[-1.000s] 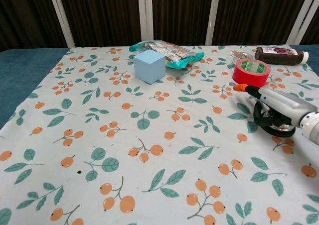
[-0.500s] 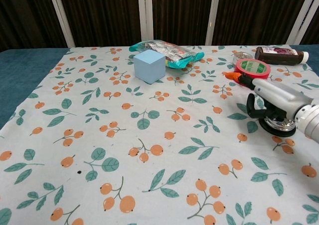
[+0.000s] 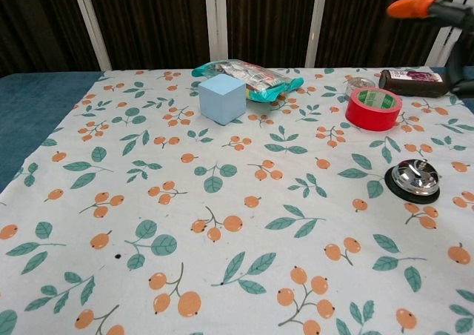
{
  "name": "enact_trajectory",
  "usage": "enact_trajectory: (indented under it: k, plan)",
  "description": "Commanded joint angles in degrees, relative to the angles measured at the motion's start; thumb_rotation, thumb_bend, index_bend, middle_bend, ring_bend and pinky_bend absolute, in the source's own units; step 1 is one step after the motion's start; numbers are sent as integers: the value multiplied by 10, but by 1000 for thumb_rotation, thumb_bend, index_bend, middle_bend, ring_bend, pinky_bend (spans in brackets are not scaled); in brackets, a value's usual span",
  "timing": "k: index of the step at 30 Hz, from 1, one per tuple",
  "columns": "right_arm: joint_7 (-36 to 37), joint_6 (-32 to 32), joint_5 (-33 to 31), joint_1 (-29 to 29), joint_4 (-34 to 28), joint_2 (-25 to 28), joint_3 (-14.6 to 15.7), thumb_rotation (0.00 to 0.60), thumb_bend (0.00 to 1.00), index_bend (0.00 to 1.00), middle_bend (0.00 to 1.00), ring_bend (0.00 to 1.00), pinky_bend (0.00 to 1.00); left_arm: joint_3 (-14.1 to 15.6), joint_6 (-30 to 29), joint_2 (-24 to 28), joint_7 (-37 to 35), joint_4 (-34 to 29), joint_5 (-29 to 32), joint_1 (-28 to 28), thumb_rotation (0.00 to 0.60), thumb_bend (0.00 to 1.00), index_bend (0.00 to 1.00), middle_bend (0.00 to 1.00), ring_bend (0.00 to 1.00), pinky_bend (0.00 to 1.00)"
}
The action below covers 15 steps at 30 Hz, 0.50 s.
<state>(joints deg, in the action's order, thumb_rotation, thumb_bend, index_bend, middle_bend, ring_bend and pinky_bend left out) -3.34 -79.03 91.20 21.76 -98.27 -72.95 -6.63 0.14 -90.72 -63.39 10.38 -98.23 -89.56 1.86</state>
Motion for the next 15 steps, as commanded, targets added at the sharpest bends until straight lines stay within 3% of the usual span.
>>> enact_trajectory:
  k: [1,8,15]
  plan:
    - [-85,-70,26,-79,-75,86,52,600,980,23,0,0,0,1,-3,1,-4,0,-2,2,600,295,71,0,0,90]
    - [-119,-125,27,-141,-42,96,84,600,955,23,0,0,0,4,-16,8,-22,3,-10,8,600,295,71,0,0,90]
    - [-82,-137,1,-173,26,75,93,600,954,23,0,0,0,6,-35,14,-43,10,-20,17,600,295,71,0,0,90]
